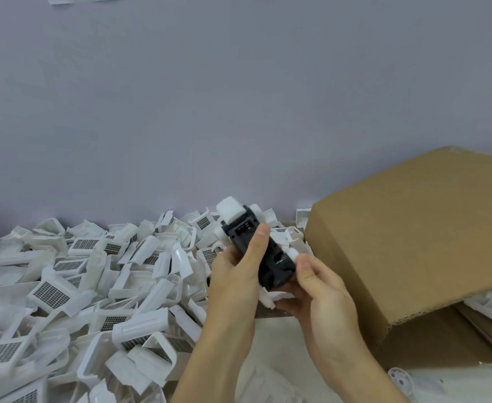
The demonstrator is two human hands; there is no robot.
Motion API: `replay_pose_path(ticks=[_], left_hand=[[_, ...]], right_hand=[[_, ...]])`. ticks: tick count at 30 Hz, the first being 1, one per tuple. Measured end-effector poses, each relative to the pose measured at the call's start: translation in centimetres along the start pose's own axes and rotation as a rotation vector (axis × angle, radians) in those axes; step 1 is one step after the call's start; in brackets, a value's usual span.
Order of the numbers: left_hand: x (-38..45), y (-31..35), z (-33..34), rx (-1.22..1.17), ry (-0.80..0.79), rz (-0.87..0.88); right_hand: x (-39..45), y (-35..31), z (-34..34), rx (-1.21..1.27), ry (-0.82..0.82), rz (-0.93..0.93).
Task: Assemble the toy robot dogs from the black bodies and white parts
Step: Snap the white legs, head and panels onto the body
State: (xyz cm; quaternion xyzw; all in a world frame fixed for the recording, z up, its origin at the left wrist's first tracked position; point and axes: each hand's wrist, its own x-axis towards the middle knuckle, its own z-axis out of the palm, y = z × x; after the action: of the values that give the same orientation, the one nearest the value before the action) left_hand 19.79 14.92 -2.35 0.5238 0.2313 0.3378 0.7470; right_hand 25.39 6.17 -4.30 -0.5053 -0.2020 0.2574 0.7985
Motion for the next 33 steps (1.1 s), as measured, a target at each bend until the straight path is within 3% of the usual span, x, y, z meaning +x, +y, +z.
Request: replay_pose_path(ticks=[3, 8, 12, 15, 18, 22, 28, 33], left_hand=[[0.0, 0.2, 0.0, -0.088, 0.065, 0.027], [0.6, 0.4, -0.6, -0.129, 0.326, 0.11], [0.7, 0.4, -0.5, -0.17, 0.347, 0.114], [0.6, 0.3, -0.2, -0.158, 0.323, 0.122], [0.7, 0.2, -0.3, -0.15, 0.319, 0.144], [0.6, 0.3, -0.4, -0.142, 0.32, 0.128], [0.6, 0.1, -0.5, -0.063, 0.29, 0.139], [0.2, -0.3, 0.1, 0.121, 0.196, 0.16]], right_hand=[[-0.2, 0.7, 0.3, -0.238, 0.018, -0.071], [0.1, 1.5, -0.9, -0.804, 0.133, -0.268], [0.2, 2.5, -1.7, -1.13, 0.044, -0.208], [0.1, 2.9, -1.8, -1.188, 0.031, -0.156], [0.1, 2.5, -1.5, -1.165, 0.043, -0.228], [0.1, 2.0, -1.1, -0.906, 0.125, -0.388], [0.3, 0.8, -0.3, -0.372, 0.197, -0.3], [-0.2, -0.2, 0.7, -0.15, 0.264, -0.361]])
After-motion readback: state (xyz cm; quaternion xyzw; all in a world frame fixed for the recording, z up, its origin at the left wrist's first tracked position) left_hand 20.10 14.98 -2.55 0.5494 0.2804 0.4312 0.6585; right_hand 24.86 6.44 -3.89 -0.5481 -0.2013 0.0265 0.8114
